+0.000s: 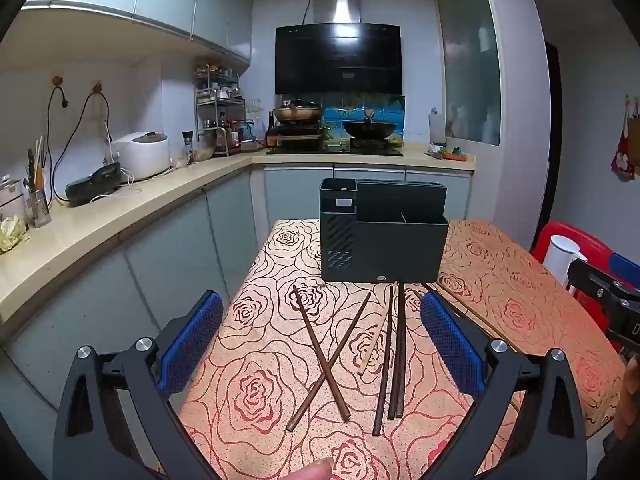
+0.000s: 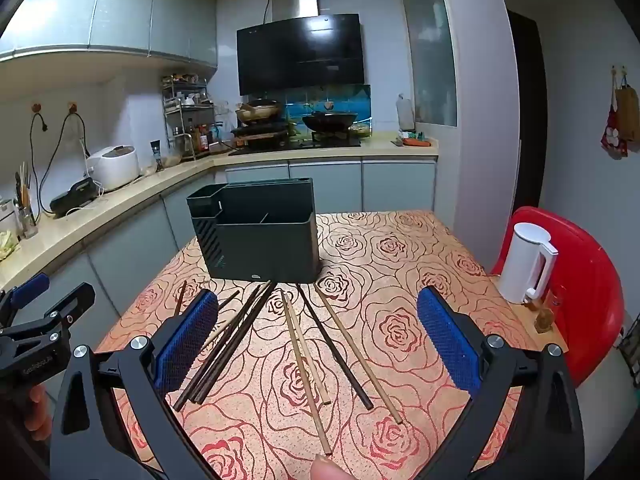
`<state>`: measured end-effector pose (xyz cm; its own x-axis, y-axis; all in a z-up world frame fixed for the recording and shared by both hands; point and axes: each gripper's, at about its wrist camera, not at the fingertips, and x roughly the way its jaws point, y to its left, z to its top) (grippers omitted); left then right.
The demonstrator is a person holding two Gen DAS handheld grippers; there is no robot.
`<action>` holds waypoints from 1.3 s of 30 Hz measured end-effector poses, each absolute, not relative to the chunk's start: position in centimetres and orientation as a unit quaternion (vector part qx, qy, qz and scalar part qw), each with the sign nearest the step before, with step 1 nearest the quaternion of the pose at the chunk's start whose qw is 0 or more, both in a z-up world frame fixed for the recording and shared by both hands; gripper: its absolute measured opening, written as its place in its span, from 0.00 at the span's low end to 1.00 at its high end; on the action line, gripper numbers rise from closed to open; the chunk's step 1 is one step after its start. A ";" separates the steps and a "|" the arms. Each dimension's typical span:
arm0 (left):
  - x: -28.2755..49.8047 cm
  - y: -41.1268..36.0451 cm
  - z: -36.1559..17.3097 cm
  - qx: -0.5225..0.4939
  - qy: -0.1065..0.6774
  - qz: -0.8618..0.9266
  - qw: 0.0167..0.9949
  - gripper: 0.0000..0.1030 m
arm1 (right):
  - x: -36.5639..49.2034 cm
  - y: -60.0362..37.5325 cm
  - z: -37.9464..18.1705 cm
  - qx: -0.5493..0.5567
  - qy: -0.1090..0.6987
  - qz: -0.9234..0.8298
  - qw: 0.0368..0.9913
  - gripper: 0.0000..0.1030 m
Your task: Organize utensils
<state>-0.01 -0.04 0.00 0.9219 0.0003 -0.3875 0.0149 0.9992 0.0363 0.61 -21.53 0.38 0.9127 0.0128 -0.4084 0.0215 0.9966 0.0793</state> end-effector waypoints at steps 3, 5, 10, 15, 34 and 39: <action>0.1 -0.2 0.0 0.020 0.201 -0.005 0.979 0.93 | 0.6 -21.6 0.3 0.040 0.207 -0.005 0.977 0.94; 0.2 -0.4 -0.1 0.021 0.203 -0.006 0.979 0.93 | 0.5 -21.1 0.8 0.038 0.206 -0.005 0.978 0.94; -0.3 -0.2 0.3 0.017 0.198 -0.005 0.980 0.93 | 0.0 -21.2 0.9 0.040 0.197 -0.003 0.980 0.94; -0.4 -0.2 0.5 0.010 0.202 -0.009 0.979 0.93 | -0.3 -20.7 0.9 0.042 0.202 -0.002 0.978 0.94; -0.2 -0.4 -0.1 0.010 0.207 -0.011 0.978 0.93 | 0.2 -21.2 0.4 0.043 0.205 -0.001 0.978 0.94; -0.2 -0.4 -0.3 0.011 0.209 -0.011 0.978 0.93 | 0.2 -21.2 0.4 0.043 0.205 0.000 0.978 0.94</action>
<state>-0.17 -0.44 -0.27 0.9123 -0.0177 -0.4092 0.0268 0.9995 0.0167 0.19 -21.19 0.38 0.9156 0.0167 -0.4017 0.0186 0.9963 0.0838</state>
